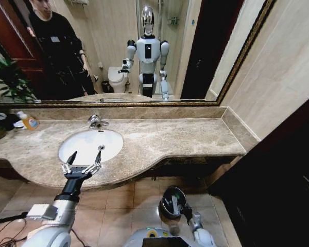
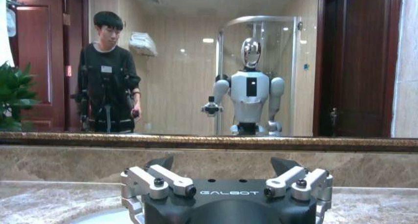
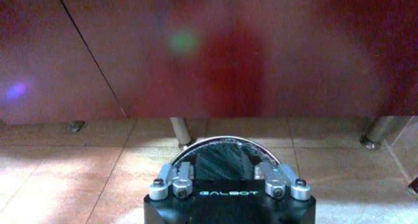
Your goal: Pick up the trash from the sink and place it in the trash bin.
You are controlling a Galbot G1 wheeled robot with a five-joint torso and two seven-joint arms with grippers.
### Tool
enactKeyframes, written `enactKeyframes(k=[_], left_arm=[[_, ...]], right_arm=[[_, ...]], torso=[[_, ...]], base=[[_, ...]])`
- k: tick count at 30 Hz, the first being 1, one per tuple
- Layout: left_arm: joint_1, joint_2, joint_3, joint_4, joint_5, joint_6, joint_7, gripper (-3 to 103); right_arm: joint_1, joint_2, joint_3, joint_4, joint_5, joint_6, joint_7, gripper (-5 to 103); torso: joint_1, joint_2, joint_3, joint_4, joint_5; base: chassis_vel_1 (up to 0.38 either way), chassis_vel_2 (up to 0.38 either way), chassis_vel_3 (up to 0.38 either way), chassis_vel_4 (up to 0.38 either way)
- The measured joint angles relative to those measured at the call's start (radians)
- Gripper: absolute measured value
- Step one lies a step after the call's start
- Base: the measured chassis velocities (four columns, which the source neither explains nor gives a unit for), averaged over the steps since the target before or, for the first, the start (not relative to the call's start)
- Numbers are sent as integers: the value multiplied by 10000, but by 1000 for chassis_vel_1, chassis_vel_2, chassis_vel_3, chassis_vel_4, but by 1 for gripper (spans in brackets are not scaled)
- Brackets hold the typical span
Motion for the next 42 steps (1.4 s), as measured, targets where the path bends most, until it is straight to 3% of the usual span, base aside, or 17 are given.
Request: enactKeyframes(k=[8,14,17,30,33,38,42], left_arm=[[0,0,0,0,0,0,0,100],[0,0,0,0,0,-1,0,100],[0,0,0,0,0,0,0,100],[0,0,0,0,0,0,0,100],[0,0,0,0,0,0,0,100],[0,0,0,0,0,0,0,100],[0,0,0,0,0,0,0,100]], right_arm=[[-82,66,-10,219,3,1,138,68],[-231,113,-22,470,123,-9,126,95],[-275,151,-23,561,167,-22,125,100],[-554,252,-30,1151,237,-270,127,100],[-1240,144,-115,2654,1242,-1055,-55,100],[-1876,-165,40,4127,2244,-1037,-256,100],[-2562,-526,127,6063,3034,-916,47,100]], torso=[[0,0,0,0,0],[0,0,0,0,1],[0,0,0,0,0],[0,0,0,1,2],[0,0,0,0,2],[0,0,0,0,2],[-1,0,0,-1,3]], base=[[0,0,0,0],[0,0,0,0],[0,0,0,0],[0,0,0,0],[0,0,0,0],[0,0,0,0],[0,0,0,0]])
